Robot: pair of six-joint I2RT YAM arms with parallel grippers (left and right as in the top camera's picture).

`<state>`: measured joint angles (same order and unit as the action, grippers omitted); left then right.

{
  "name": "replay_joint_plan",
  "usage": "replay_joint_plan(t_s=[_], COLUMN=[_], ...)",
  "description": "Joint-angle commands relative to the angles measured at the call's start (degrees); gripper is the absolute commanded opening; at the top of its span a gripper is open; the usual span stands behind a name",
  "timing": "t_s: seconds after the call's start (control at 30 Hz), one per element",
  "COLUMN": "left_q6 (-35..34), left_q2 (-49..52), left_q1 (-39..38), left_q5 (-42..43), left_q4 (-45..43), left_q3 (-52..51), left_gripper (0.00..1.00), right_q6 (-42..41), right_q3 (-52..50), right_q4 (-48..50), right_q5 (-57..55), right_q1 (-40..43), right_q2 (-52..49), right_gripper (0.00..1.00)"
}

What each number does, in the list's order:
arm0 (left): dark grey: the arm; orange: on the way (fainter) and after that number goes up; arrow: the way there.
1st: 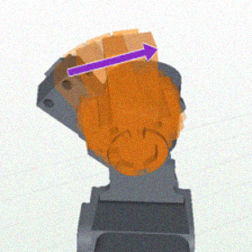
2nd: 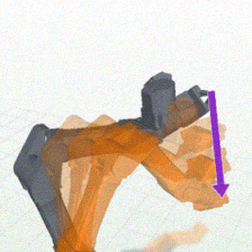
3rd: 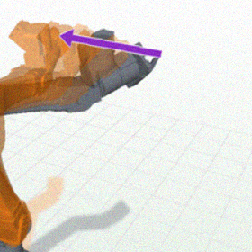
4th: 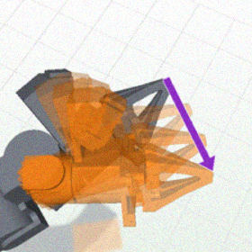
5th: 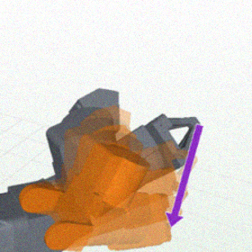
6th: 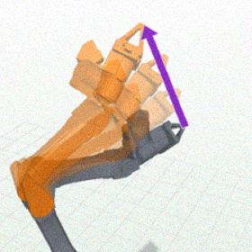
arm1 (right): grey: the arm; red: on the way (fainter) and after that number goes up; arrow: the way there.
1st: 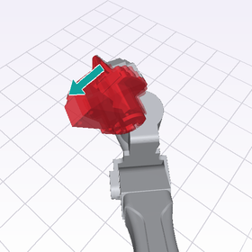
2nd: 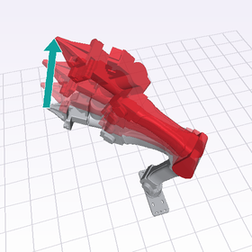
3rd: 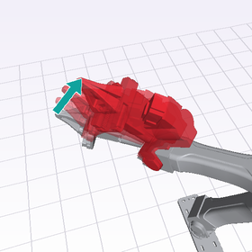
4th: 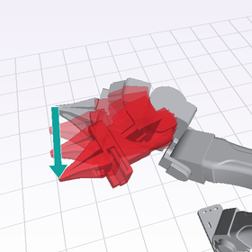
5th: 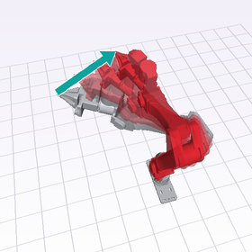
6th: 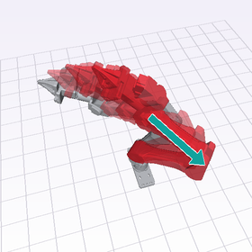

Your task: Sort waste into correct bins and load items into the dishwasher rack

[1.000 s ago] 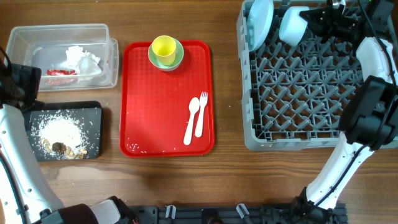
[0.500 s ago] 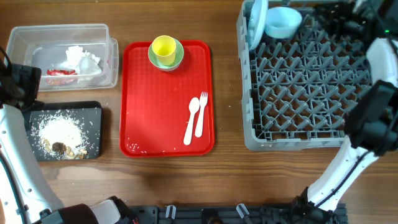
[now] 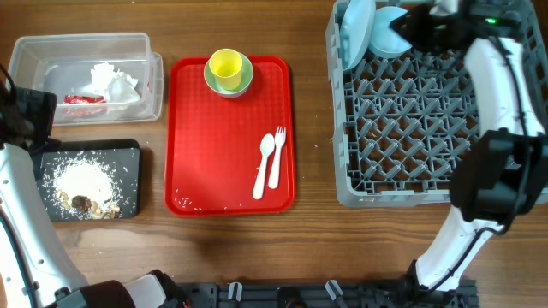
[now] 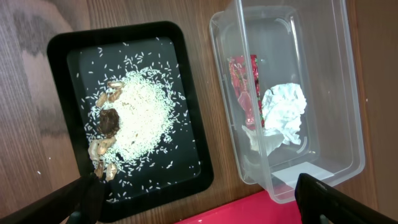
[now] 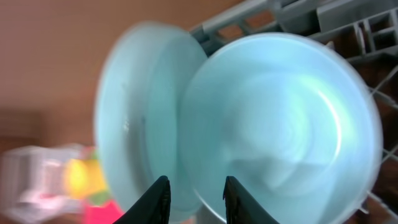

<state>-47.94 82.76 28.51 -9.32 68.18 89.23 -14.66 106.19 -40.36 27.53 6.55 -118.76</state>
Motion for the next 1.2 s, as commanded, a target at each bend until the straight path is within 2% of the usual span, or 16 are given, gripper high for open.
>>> replay_joint_plan(t_s=[0.0, 0.07, 0.13, 0.3, 0.63, 0.7, 0.73, 0.77, 0.83, 0.87, 1.07, 1.17], left_q6=[-0.72, -0.72, -0.72, -0.72, -0.72, -0.74, -0.74, -0.72, -0.74, -0.74, -0.74, -0.74], left_q2=[0.15, 0.15, 0.15, 0.15, 0.15, 0.15, 0.15, 0.15, 0.15, 0.15, 0.15, 0.15], left_q1=[0.26, 0.26, 0.26, 0.26, 0.26, 0.26, 0.26, 0.26, 0.26, 0.26, 0.26, 0.26], left_q5=[-0.33, -0.33, -0.33, -0.33, -0.33, -0.33, -0.33, -0.33, -0.33, -0.33, -0.33, -0.33], left_q4=[0.02, 0.02, 0.02, 0.02, 0.02, 0.02, 0.02, 0.02, 0.02, 0.00, 0.02, 0.02], left_q3=[-0.02, -0.02, -0.02, -0.02, -0.02, -0.02, -0.02, -0.02, -0.02, -0.02, -0.02, -0.02], left_gripper=[1.00, 1.00, 1.00, 1.00, 1.00, 1.00, 1.00, 1.00, 1.00, 1.00, 1.00, 1.00], right_q6=[17.03, 22.82, 28.65, 37.86, 38.80, 41.86, 43.32, 43.52, 45.64, 47.23, 61.18, 62.95], right_q3=[-0.13, -0.13, -0.13, -0.13, -0.07, -0.07, -0.07, -0.07, -0.09, -0.09, -0.15, -0.15], right_q4=[-1.11, -1.55, -2.27, -7.08, -10.21, -11.15, -11.39, -11.32, -11.37, -11.32, -10.29, -10.08], right_q5=[-21.68, -26.25, -29.33, -28.72, -18.29, -13.68, -11.85, -11.52, -11.96, -11.74, -10.71, -12.26], right_q1=[-3.63, -4.90, -5.62, -5.62, -5.62, -5.62, -5.64, -5.62, -5.62, -5.62, -5.62, -5.62], right_q2=[0.26, 0.24, 0.24, 0.24, 2.29, 3.39, 4.00, 4.52, 4.59, 4.20, 1.77, 0.11], right_gripper=[0.34, 0.38, 0.45, 0.48, 0.50, 0.51, 0.55, 0.65, 0.75, 0.77, 0.76, 0.76])
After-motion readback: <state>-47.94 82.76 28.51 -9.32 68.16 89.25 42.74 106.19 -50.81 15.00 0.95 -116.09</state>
